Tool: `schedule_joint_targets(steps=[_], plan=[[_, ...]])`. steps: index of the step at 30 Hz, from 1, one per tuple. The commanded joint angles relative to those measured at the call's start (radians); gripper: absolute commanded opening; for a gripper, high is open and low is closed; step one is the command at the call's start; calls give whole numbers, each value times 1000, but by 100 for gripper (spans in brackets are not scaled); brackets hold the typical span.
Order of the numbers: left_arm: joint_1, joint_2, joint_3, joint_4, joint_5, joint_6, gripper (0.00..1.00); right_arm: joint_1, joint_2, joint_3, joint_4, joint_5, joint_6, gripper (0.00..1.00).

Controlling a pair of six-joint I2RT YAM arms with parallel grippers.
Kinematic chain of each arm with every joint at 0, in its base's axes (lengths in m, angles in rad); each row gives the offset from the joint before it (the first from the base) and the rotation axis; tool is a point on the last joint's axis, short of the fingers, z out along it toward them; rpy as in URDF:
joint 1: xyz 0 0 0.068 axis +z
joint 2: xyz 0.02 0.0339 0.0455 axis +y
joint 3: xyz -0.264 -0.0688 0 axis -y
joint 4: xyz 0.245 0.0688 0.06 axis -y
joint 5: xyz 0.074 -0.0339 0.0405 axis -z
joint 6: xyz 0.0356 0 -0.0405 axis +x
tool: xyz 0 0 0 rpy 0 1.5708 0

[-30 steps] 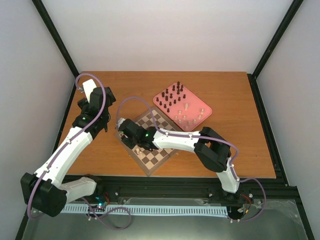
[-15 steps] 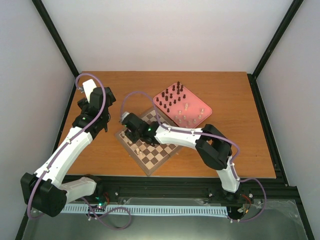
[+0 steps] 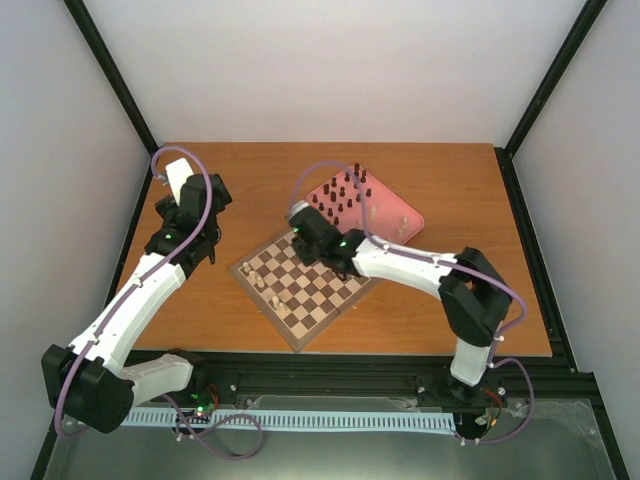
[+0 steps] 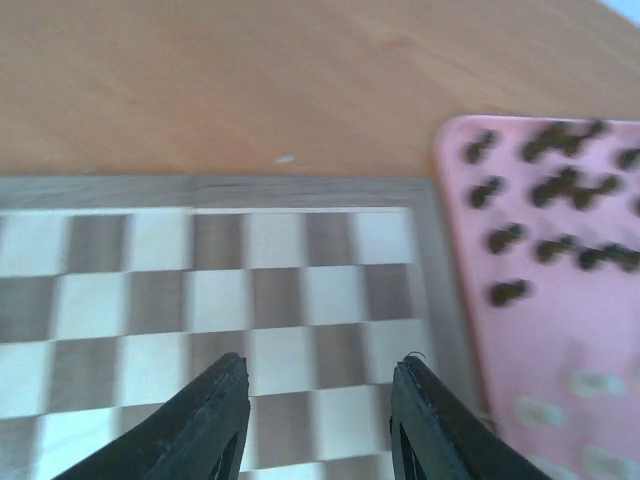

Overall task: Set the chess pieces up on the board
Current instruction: Pick up the chess piece from the storage box.

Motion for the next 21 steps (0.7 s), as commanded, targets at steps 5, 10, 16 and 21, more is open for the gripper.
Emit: schedule_joint_targets(steps=[5, 10, 16, 21], plan=[[5, 16, 14, 16, -6, 0, 100, -244, -85, -77, 34, 120, 109, 40], [5, 22, 17, 16, -6, 0, 100, -369, 3, -28, 18, 123, 129, 38], [4, 33, 21, 15, -15, 1, 100, -448, 106, 32, 19, 65, 123, 37], [5, 41, 24, 12, -13, -2, 100, -482, 174, 90, 2, 56, 121, 37]])
